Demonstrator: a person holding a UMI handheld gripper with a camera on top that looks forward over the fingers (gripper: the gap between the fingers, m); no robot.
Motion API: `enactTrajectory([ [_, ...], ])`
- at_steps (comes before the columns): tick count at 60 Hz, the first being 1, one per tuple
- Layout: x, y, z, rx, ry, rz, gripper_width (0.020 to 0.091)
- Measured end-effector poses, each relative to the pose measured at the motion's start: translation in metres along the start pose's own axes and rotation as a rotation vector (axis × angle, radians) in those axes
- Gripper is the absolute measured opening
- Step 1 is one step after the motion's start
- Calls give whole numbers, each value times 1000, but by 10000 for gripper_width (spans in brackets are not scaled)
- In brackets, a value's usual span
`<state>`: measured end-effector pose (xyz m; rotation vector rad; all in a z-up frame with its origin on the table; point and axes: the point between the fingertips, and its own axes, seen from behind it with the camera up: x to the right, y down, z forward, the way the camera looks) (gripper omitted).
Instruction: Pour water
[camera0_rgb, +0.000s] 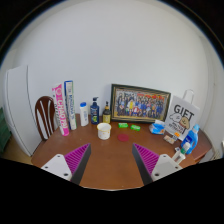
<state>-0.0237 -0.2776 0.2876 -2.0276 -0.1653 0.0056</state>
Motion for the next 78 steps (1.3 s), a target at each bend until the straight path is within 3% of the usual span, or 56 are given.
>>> enactTrajectory([
  [11,55,36,2,-23,24,40,855],
  [35,251,176,21,-82,145,71,856],
  [50,354,193,79,-21,192,107,857],
  [66,393,193,160,9,168,143,849],
  [70,394,191,172,21,160,120,787],
  [78,390,191,190,35,123,108,575],
])
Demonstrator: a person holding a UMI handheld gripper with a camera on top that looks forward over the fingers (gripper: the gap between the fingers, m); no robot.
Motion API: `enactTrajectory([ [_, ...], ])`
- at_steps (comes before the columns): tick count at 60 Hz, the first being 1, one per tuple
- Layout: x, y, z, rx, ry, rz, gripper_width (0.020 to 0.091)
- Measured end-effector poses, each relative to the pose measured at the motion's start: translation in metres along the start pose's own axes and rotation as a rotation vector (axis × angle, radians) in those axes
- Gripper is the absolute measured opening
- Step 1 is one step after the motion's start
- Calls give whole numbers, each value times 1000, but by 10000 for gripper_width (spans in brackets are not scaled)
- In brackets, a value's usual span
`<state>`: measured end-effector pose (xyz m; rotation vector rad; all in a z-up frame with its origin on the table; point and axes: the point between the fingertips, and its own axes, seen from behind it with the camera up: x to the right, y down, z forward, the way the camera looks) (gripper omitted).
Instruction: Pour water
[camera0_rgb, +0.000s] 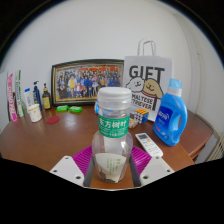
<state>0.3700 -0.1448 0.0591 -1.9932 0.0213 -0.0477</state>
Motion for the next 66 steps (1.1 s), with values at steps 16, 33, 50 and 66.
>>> enactTrajectory([
  [16,-1,-3,3,18,2,1,442],
  [33,-13,-64,10,47,91,-190,417],
  [50,-89,-201,44,105,320,-680,416],
  [66,-246,-273,110,144,393,-1294,417],
])
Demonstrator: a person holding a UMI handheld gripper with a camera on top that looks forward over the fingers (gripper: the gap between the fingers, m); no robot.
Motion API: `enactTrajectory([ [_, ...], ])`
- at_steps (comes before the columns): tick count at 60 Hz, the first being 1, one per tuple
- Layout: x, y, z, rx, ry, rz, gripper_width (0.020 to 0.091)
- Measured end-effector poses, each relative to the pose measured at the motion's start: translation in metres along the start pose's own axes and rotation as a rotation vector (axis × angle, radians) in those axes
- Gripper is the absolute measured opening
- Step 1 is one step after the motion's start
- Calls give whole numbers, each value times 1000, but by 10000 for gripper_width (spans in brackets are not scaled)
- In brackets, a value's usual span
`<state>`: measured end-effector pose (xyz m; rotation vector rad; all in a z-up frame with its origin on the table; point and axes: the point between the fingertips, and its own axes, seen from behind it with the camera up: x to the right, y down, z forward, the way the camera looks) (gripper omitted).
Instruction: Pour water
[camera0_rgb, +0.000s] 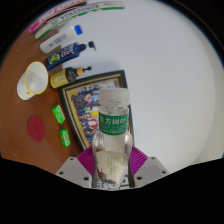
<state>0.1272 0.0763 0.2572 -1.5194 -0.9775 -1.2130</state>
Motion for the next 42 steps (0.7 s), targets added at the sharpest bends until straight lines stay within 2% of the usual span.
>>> enactTrajectory([
  [9,-31,-75,15,56,20,-337,415],
  [17,-57,-110,26,81,45,-596,414],
  [31,-84,-122,35,84,34,-815,420],
  [42,-80,-118,32,111,-11,-623,421],
])
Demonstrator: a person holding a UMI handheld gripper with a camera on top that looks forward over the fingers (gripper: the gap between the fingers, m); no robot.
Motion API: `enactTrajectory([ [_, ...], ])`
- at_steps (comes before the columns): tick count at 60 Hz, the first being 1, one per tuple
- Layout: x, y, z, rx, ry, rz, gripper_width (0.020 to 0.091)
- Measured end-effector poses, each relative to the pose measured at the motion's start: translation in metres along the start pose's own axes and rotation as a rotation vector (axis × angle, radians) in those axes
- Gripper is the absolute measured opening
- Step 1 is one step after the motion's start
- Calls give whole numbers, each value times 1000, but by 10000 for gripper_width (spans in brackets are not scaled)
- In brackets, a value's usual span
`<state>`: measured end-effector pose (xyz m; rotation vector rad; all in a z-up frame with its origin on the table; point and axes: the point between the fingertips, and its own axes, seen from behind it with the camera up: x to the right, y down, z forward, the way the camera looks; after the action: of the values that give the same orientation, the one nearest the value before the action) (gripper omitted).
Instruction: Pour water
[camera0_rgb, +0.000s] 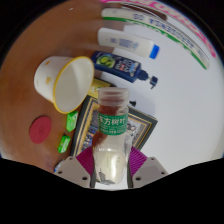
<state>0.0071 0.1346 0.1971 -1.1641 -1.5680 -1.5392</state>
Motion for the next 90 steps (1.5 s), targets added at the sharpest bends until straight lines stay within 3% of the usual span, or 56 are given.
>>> enactTrajectory([
  [20,16,11,-23,142,-210,1161,425],
  [34,-32,-6,-15,205,-380,1696,427],
  [57,-134,-35,3,99,-489,1844,453],
  [64,-132,-32,3,128,-440,1878,452],
  [75,-137,-29,1,77,-468,1887,587],
  [77,-141,-26,-1,47,-480,1882,688],
  [79,-141,-24,-5,19,-486,1881,836],
  [80,-140,-23,-7,10,-488,1881,870],
  [83,-138,-16,-14,-20,-487,1882,837],
  [90,-124,-2,-46,-103,-500,1870,855],
])
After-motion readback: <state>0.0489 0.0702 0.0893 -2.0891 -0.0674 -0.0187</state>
